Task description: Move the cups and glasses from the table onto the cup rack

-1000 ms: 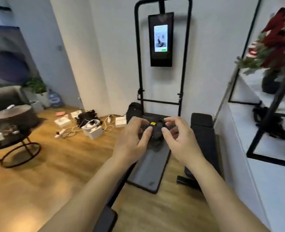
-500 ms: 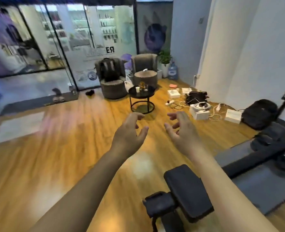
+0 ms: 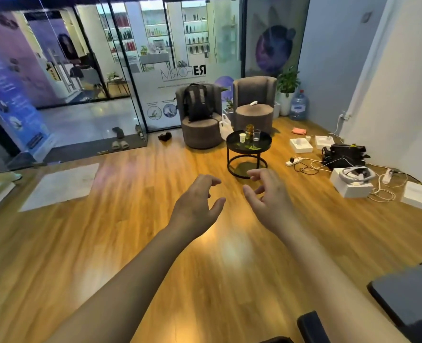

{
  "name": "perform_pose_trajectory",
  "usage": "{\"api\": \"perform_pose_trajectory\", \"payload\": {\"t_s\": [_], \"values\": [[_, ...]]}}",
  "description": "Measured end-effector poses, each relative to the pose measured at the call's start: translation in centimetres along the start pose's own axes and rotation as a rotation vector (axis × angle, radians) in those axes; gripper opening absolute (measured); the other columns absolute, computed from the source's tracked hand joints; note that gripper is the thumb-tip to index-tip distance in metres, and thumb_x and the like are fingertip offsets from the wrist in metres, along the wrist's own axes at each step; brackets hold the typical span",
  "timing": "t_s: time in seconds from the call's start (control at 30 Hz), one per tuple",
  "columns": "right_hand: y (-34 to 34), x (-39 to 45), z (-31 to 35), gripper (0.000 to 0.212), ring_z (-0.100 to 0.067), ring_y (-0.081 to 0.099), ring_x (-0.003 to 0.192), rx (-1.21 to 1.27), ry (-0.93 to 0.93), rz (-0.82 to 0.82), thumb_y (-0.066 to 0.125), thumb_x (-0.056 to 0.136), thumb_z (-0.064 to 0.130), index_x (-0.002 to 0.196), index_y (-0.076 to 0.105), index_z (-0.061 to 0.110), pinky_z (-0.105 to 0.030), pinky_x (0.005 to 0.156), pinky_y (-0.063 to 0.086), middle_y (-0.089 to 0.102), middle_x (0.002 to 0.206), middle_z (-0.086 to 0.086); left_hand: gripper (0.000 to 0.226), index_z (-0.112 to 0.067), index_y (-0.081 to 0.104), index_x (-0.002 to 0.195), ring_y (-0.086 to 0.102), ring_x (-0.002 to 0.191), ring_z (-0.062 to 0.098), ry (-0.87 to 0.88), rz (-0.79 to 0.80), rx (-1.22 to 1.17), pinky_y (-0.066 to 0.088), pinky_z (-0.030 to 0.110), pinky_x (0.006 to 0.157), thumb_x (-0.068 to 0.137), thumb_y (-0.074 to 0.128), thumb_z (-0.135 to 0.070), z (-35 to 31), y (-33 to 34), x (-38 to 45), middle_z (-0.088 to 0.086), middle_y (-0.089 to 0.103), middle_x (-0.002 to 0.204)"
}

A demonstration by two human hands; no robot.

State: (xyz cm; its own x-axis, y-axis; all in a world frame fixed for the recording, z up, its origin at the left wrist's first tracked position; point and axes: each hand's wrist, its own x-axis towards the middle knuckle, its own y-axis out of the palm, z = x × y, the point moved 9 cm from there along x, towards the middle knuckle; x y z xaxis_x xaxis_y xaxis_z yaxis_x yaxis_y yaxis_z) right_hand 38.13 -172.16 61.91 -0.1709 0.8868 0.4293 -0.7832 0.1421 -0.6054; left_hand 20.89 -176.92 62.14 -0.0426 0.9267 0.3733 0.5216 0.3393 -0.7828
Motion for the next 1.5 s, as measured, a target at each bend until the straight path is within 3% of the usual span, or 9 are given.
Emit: {"api": "perform_pose_trajectory", "payload": {"t_s": [0.23,0.47,0.7,0.93,1.03,1.2,1.5], "values": [[4.1,11.6,-1.7,0.033,-0.009,0.059,0.095,0.021,0.012,0.012,0.060,0.097,0.036,0.127,0.053,0.025,-0.017,0.070,0.052,0.052,0.119,0.009,0.042,-0.031,0.049,0.134,0.056,0.099,0.004,-0.006,0.023,0.008,0.056,0.029,0.074,0.096,0.065,-0.039,5.5,2.3,11.7,-0.015,0.051,0.132],[9.8,20.6,-6.2,0.038,-0.009,0.057,0.102,-0.018,0.067,0.065,0.061,0.097,0.033,0.132,0.050,0.023,-0.013,0.070,0.043,0.049,0.123,0.009,0.052,-0.030,0.043,0.143,0.059,0.115,0.012,0.016,0.067,0.020,0.058,0.037,0.081,0.097,0.064,-0.041,11.9,5.9,22.9,-0.011,0.049,0.140],[16.7,34.9,-11.2,0.035,-0.011,0.058,0.097,0.007,0.152,0.045,0.061,0.097,0.036,0.129,0.050,0.029,-0.022,0.072,0.052,0.048,0.120,0.008,0.055,-0.031,0.040,0.146,0.055,0.120,0.008,0.000,0.117,-0.047,0.051,0.024,0.079,0.097,0.064,-0.039,20.3,10.3,37.6,-0.012,0.045,0.145],[22.3,49.1,-14.9,0.040,-0.008,0.058,0.094,0.008,0.240,0.013,0.060,0.097,0.037,0.134,0.049,0.029,-0.025,0.073,0.056,0.048,0.121,0.010,0.056,-0.033,0.039,0.146,0.053,0.123,0.008,0.035,0.225,-0.039,0.054,0.026,0.083,0.097,0.064,-0.041,26.4,14.1,53.1,-0.012,0.045,0.144],[24.1,53.0,-17.7,0.039,-0.007,0.058,0.093,0.017,0.277,0.006,0.059,0.097,0.039,0.133,0.048,0.031,-0.028,0.074,0.058,0.050,0.121,0.009,0.057,-0.033,0.040,0.146,0.053,0.122,0.009,0.045,0.269,-0.069,0.053,0.025,0.081,0.096,0.066,-0.040,27.9,16.7,57.8,-0.012,0.046,0.142],[26.4,60.4,-24.3,0.038,-0.007,0.058,0.092,0.033,0.366,-0.005,0.059,0.098,0.037,0.134,0.047,0.031,-0.017,0.068,0.050,0.049,0.122,0.007,0.054,-0.032,0.043,0.144,0.056,0.117,0.008,0.054,0.316,-0.082,0.059,0.030,0.083,0.096,0.067,-0.040,30.2,22.8,67.0,-0.013,0.048,0.139],[31.0,78.1,-37.3,0.040,-0.008,0.058,0.090,0.032,0.425,0.069,0.059,0.098,0.038,0.135,0.047,0.030,-0.017,0.067,0.050,0.049,0.122,0.008,0.055,-0.031,0.042,0.144,0.056,0.118,0.009,-0.006,0.370,-0.125,0.057,0.026,0.085,0.096,0.068,-0.034,34.3,34.1,86.8,-0.012,0.048,0.142]]}}
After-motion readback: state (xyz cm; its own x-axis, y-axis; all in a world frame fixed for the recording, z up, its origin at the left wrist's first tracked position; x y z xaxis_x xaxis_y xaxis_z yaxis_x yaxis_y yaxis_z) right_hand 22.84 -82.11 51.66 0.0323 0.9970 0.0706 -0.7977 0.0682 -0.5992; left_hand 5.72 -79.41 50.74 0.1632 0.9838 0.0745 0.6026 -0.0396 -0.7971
